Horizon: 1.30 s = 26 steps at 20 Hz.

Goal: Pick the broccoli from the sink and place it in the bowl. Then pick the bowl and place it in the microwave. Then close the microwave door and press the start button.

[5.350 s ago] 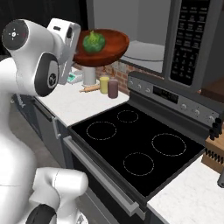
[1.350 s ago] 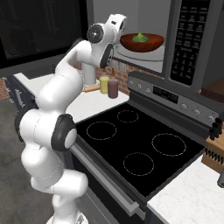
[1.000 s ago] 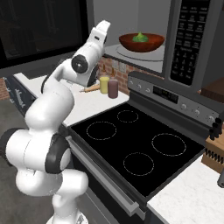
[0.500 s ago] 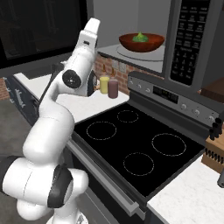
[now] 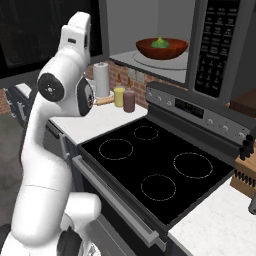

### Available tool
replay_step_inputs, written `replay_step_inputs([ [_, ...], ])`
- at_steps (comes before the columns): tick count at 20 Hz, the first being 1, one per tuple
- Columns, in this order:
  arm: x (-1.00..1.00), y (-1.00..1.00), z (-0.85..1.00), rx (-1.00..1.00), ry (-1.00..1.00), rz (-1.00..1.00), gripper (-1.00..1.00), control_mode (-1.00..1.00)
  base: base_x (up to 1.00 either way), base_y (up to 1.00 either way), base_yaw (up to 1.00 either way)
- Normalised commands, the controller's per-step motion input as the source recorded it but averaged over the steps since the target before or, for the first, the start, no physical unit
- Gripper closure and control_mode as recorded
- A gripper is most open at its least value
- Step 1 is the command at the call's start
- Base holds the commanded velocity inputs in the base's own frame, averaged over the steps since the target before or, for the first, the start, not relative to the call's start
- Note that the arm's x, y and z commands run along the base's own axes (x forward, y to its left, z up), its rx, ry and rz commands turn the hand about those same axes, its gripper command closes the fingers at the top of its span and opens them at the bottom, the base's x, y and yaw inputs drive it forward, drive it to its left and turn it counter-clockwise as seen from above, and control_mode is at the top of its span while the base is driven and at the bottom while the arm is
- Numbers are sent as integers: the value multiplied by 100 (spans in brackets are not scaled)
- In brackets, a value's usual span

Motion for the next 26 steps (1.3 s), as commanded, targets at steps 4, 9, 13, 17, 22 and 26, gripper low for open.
replay_step_inputs([
  [4,-100,45,12,-9,22,0,-100,-100,0,0,0],
  [9,-100,63,0,-9,20,0,-100,-100,0,0,0],
  [13,-100,62,-2,-7,5,0,-100,-100,0,0,0],
  [17,-100,61,-4,-9,0,0,-100,-100,0,0,0],
  [22,-77,72,-7,-9,0,0,-100,-100,0,0,0],
  [26,-37,78,-20,-4,0,0,-100,-100,0,0,0],
])
